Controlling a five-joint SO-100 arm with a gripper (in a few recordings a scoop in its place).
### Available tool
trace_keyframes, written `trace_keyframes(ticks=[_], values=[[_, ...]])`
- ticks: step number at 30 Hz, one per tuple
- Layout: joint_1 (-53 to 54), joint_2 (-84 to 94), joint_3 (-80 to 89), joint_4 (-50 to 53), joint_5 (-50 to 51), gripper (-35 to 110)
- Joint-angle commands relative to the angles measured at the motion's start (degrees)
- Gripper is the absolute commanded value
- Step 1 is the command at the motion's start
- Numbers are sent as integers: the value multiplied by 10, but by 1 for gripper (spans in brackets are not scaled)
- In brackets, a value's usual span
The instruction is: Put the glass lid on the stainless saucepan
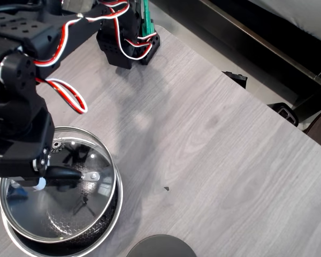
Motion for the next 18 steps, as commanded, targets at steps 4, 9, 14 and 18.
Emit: trace_keyframes(ticks=[4, 9, 14, 18], values=[[-6, -13, -47, -10, 5, 0], [-13, -42, -112, -7, 7, 0], [-24, -42, -118, -7, 6, 0], [-26, -54, -118, -6, 7, 0]])
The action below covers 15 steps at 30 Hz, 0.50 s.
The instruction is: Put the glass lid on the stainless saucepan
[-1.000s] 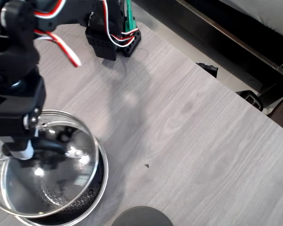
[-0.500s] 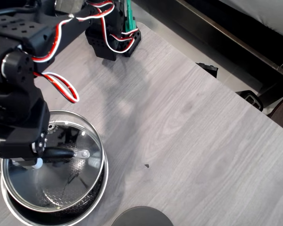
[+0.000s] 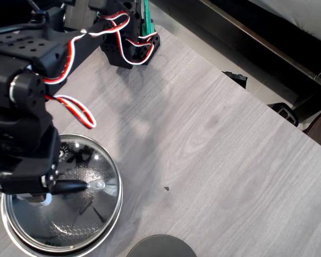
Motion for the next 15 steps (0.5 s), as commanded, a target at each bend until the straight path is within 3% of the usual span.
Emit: trace_keyframes(ticks=[1, 15], values=[[-5, 4, -37, -3, 0, 0], [8, -11, -64, -10, -4, 0]])
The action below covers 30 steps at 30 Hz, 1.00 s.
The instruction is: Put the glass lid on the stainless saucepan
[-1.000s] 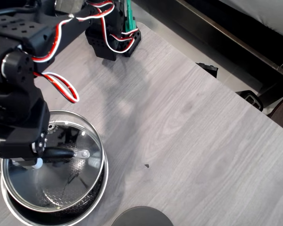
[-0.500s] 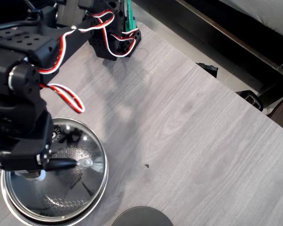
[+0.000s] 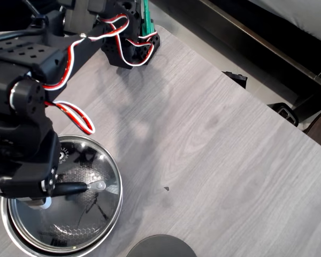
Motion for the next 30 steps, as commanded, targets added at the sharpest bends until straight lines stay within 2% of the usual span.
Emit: trace_keyframes(ticks=[1, 30], values=[[4, 11, -41, -6, -4, 0], [14, -10, -50, -10, -8, 0]])
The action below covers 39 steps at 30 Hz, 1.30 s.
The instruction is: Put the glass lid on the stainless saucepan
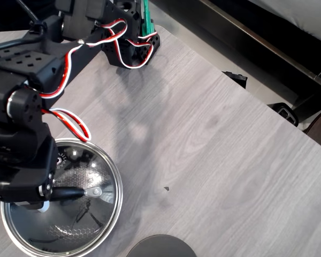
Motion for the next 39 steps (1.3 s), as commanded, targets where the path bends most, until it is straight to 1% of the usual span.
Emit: trace_keyframes(ticks=[1, 2, 3, 4, 14, 18, 24, 27, 31, 33, 37, 39], values=[[6, 9, -42, -4, -3, 5], [7, 10, -42, -2, -3, 14], [7, 10, -42, 0, -4, 18], [8, 10, -42, 1, -4, 19], [21, 44, -28, 14, -4, 19], [19, 88, 31, 14, -4, 19], [8, 200, 166, 13, -3, 19], [-3, 278, 269, 11, -1, 19], [-33, 418, 466, -16, 10, 19], [-53, 509, 589, -63, 18, 16], [-108, 734, 862, -203, 33, 4], [-136, 840, 969, -242, 38, 0]])
